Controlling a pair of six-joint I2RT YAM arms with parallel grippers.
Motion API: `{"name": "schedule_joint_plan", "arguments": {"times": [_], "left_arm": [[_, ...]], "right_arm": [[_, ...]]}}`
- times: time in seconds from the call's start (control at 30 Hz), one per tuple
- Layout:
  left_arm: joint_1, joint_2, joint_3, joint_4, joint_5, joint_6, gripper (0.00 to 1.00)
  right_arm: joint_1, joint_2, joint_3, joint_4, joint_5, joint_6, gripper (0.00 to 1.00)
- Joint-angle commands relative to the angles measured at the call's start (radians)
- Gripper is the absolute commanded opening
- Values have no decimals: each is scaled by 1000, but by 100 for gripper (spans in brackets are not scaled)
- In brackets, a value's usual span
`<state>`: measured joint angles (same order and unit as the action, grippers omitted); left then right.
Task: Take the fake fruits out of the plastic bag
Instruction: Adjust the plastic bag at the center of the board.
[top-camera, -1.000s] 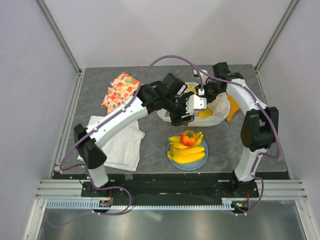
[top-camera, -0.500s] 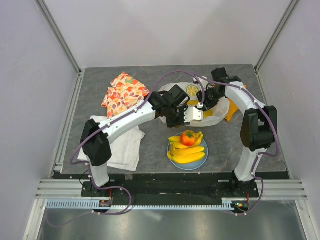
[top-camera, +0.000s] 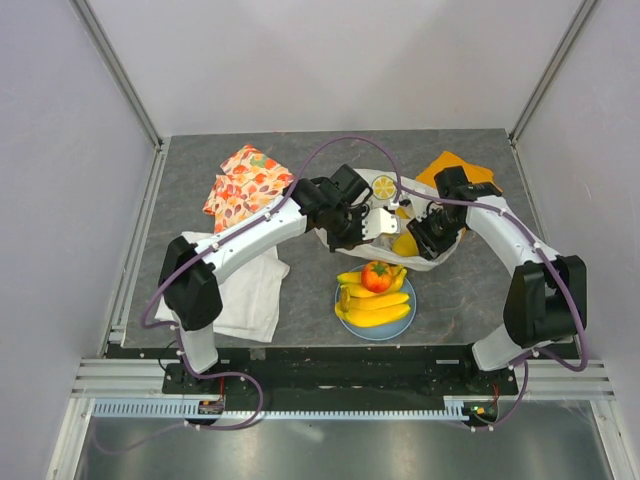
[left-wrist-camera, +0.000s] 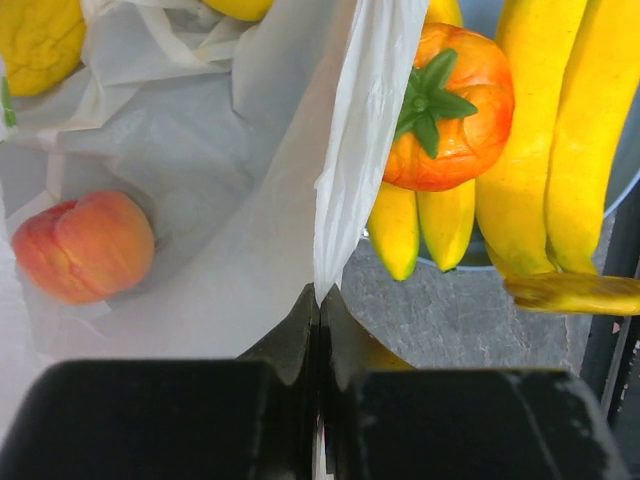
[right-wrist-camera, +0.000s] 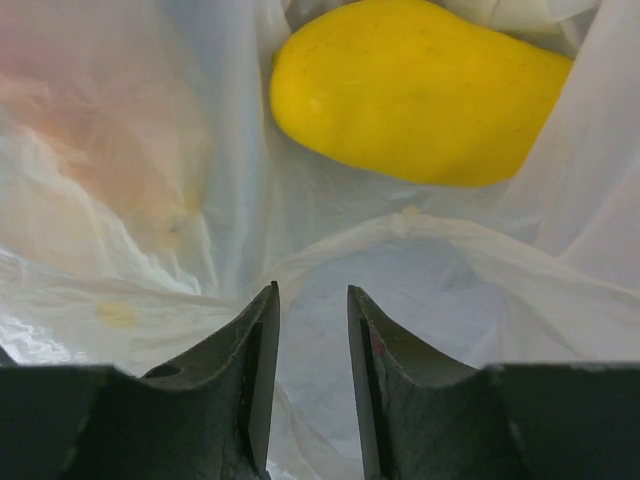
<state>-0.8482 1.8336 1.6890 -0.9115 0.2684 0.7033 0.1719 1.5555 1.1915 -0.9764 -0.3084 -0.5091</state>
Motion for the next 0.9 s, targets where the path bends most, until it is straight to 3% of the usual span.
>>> {"name": "schedule_joint_plan", "arguments": {"times": [0.0, 0.03, 0.07, 0.17, 0.63, 0.87], "left_arm": [[1, 3, 34, -36, 55, 1, 2], [1, 3, 37, -38, 57, -1, 2], [1, 1, 35, -38, 61, -2, 2], [3, 1, 40, -40, 63, -8, 2], [11, 7, 52, -40, 51, -22, 2], [14, 13, 61, -41, 51, -27, 2]], "right_arm": [[0, 38, 110, 82, 16, 23, 47], [0, 54, 131, 93, 8, 52, 50], [1, 87, 150, 102, -3, 58, 60], [5, 165, 218, 108, -8, 93, 98], [46, 337, 207, 88, 64, 81, 98], [63, 158, 169, 162, 80, 21, 98]]}}
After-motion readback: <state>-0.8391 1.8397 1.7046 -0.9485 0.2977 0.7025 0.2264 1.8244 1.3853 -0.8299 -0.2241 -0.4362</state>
